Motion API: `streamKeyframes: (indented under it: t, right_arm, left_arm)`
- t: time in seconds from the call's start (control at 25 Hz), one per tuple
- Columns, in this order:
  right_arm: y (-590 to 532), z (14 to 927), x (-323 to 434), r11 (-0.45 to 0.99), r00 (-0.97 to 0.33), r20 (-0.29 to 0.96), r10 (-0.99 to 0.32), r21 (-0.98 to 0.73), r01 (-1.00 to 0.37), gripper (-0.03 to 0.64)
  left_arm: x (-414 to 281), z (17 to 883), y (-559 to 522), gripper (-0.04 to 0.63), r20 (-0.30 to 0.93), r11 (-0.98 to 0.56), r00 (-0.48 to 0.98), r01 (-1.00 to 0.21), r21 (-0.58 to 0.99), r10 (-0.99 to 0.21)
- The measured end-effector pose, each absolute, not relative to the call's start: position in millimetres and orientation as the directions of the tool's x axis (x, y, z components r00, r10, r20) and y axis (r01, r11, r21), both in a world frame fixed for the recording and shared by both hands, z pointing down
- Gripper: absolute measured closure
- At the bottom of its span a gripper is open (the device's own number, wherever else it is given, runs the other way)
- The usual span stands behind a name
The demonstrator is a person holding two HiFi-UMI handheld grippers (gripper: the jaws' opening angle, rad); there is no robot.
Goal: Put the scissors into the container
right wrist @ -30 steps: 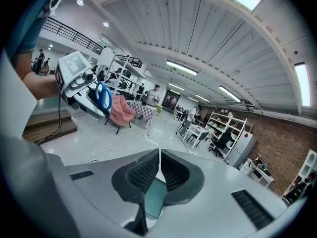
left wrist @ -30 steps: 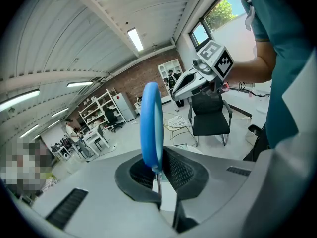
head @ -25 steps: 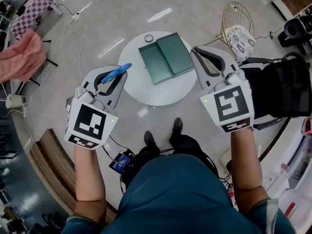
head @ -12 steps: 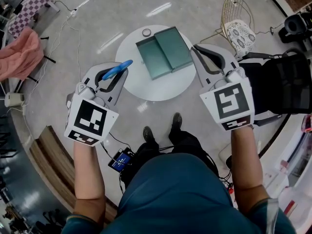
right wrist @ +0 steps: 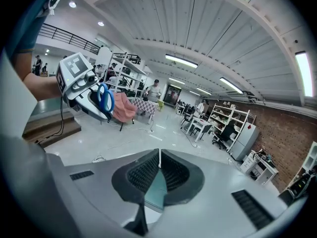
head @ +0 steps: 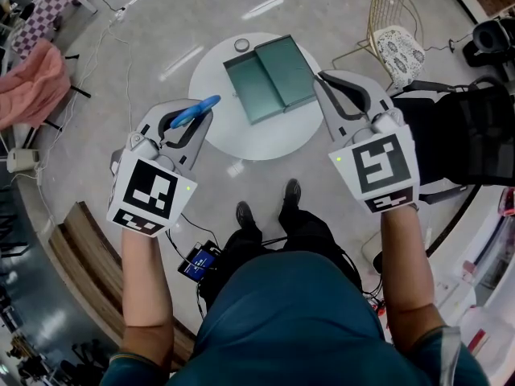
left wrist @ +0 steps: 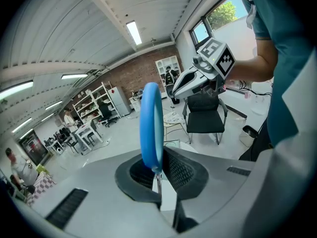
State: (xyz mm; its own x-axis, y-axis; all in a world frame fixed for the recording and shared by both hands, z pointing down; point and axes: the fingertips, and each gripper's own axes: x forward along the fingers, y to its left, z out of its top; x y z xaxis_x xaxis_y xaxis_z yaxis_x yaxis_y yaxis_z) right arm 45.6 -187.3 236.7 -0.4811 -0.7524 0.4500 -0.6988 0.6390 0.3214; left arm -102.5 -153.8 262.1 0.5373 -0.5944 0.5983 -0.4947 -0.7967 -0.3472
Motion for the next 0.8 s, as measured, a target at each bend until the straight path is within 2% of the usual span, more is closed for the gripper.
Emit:
streamKeyframes:
  t: [0.8]
  right_arm:
    - [-190.7,265.6,44.5,0.655,-0.481,0.489,-0.727,0.287,-0.699,0.577]
  left_arm:
    - [-100.6,289.8,-159.3,0.569,0.628,-0.817,0.540,-0.489,-0.307,-0.560]
